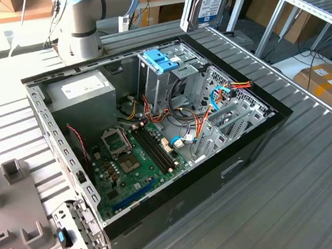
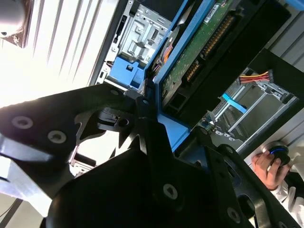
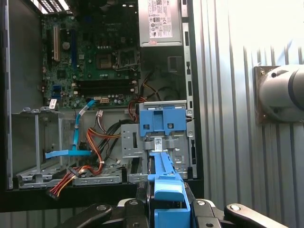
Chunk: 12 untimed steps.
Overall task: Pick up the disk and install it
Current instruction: 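Pick up the disk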
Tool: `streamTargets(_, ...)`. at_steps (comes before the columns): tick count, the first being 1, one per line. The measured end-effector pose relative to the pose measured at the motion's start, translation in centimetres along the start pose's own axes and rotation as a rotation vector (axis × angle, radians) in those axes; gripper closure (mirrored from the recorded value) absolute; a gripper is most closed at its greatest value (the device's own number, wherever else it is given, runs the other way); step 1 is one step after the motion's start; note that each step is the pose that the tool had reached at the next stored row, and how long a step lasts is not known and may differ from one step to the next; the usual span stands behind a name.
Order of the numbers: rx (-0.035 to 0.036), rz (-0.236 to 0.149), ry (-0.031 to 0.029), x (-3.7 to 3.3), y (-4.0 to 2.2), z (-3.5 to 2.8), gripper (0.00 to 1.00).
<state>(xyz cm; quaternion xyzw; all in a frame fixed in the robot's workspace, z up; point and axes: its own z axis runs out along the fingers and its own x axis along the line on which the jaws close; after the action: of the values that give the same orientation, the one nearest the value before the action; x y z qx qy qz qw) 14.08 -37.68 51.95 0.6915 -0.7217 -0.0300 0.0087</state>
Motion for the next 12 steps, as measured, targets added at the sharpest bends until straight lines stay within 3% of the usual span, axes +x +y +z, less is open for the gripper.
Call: streamTargets(12, 0.0000, 0.000, 0.0000, -0.07, -1.68, -0.09, 0.63)
